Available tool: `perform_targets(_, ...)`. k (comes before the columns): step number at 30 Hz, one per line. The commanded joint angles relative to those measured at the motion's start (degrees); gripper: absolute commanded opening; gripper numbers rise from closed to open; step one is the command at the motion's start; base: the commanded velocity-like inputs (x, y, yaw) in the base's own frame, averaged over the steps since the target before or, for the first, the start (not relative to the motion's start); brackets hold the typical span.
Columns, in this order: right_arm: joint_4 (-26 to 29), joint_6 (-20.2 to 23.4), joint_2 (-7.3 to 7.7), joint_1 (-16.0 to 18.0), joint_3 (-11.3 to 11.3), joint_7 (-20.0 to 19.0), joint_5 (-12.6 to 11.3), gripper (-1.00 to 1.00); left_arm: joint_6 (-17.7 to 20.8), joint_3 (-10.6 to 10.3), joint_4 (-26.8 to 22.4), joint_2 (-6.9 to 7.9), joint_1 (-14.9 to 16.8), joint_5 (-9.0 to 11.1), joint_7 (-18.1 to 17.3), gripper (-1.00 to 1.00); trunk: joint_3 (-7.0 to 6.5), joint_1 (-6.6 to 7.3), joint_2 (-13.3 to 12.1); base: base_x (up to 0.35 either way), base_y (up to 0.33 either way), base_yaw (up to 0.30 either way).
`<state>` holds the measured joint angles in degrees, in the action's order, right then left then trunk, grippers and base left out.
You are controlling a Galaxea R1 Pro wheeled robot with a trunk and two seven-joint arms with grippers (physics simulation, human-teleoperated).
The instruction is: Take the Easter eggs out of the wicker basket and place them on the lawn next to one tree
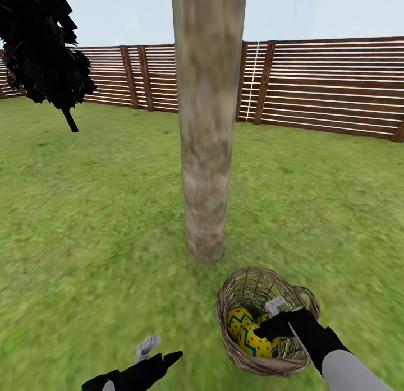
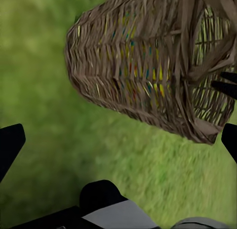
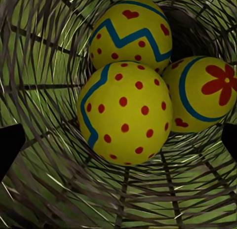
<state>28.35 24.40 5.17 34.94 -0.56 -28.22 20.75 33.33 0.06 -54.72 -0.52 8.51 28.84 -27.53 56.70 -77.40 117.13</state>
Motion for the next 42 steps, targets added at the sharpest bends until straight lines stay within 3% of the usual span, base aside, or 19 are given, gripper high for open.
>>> perform_targets(1,0.12,0.2,0.02,0.02,-0.05,-0.34,0.43,1.0,0.42,0.03,-0.03,-0.01,0.02,0.43,0.08,1.0,0.23,-0.22,0.44,0.0,0.0,0.0)
perform_targets(12,0.12,0.17,0.02,0.02,-0.06,-0.34,0.43,1.0,0.42,0.03,-0.03,-0.01,0.02,0.44,0.09,1.0,2.21,-2.63,4.85,0.0,0.0,0.0)
perform_targets(38,0.12,0.13,0.01,0.02,-0.05,-0.34,0.43,1.0,0.34,0.04,-0.03,-0.01,0.02,0.48,0.05,1.0,2.21,-2.63,4.85,0.054,0.0,0.0)
perform_targets(42,0.12,0.12,0.01,0.02,-0.05,-0.34,0.43,1.0,0.34,0.03,-0.03,-0.01,0.02,0.45,0.03,1.0,2.92,-3.51,6.45,0.003,0.0,0.0)
